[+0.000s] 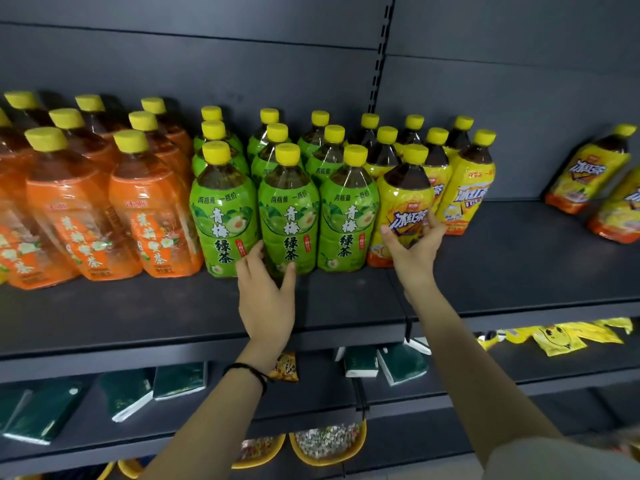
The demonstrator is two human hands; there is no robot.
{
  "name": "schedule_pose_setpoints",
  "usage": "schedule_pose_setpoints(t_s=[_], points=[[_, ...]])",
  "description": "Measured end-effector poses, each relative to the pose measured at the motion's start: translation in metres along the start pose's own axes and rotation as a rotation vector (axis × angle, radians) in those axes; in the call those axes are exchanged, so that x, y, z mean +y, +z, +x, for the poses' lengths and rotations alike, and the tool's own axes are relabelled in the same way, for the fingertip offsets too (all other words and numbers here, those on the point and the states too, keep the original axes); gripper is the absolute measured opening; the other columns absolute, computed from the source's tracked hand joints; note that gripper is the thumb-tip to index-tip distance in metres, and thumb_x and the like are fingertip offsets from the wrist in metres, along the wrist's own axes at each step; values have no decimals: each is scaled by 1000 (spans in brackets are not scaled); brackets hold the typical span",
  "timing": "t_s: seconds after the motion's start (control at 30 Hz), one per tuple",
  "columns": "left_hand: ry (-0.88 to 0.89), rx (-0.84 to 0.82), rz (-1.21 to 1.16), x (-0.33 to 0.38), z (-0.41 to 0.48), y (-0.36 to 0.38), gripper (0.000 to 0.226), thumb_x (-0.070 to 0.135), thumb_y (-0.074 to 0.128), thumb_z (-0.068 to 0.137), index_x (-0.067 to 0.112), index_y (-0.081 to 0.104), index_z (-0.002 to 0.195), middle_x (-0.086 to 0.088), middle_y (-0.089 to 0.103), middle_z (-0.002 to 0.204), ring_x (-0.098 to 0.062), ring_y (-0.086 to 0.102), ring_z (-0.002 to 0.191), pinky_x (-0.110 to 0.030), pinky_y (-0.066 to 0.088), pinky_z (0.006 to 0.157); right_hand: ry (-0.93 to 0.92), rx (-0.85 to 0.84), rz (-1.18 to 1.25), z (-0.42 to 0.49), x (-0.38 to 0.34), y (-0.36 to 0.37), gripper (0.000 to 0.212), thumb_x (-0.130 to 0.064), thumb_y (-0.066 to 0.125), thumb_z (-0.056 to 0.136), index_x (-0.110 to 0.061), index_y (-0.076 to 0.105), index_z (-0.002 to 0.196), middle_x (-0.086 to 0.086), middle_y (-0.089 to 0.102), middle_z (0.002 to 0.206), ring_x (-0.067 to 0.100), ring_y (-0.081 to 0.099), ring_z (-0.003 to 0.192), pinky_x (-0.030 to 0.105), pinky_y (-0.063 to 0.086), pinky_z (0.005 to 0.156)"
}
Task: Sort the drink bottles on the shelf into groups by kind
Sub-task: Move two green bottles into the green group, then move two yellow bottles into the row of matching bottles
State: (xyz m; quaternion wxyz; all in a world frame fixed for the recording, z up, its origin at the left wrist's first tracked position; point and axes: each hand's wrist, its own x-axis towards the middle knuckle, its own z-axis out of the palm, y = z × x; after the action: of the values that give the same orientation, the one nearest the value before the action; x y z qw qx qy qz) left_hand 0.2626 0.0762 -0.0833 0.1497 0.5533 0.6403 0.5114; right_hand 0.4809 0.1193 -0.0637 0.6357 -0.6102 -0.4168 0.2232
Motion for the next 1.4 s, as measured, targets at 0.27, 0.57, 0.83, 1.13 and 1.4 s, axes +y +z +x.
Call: schedule_pose_setpoints(t_s=[0.27,0.57,0.83,1.13,1.4], points=[[-85,-115,-286,-5,1,-15,16,20,63,90,17,52,102,5,60,86,1,56,77,-15,48,67,68,-83,-32,-34,-3,-32,60,-17,70,86,-23,43,139,1,50,140,18,51,124,37,44,105],[-40,-390,-223,14,-15,-28,25,20,63,90,22,50,112,6,63,93,2,56,85,-11,40,66,113,-117,1,-49,-13,-107,33,-21,65,90,-20,56,123,-1,65,109,14,62,104,19,47,80],[-17,-547,-239,91,-67,37,20,20,62,90,21,58,109,3,67,101,1,57,90,-8,39,65,106,-194,-29,-16,-10,-218,31,-21,62,92,-22,55,122,-3,66,101,8,63,100,20,48,80],[-49,-616,-330,178,-119,164,41,23,64,89,27,48,127,5,60,115,-15,56,109,-29,41,90,82,-200,-61,52,11,-349,30,-19,63,91,-23,56,120,1,67,102,9,64,98,19,49,76],[18,-528,-351,218,-137,234,28,13,66,87,33,59,106,11,65,107,-6,60,104,-31,46,93,146,-199,-86,122,48,-411,28,-16,63,91,-23,56,117,-3,67,96,13,64,98,18,49,77]])
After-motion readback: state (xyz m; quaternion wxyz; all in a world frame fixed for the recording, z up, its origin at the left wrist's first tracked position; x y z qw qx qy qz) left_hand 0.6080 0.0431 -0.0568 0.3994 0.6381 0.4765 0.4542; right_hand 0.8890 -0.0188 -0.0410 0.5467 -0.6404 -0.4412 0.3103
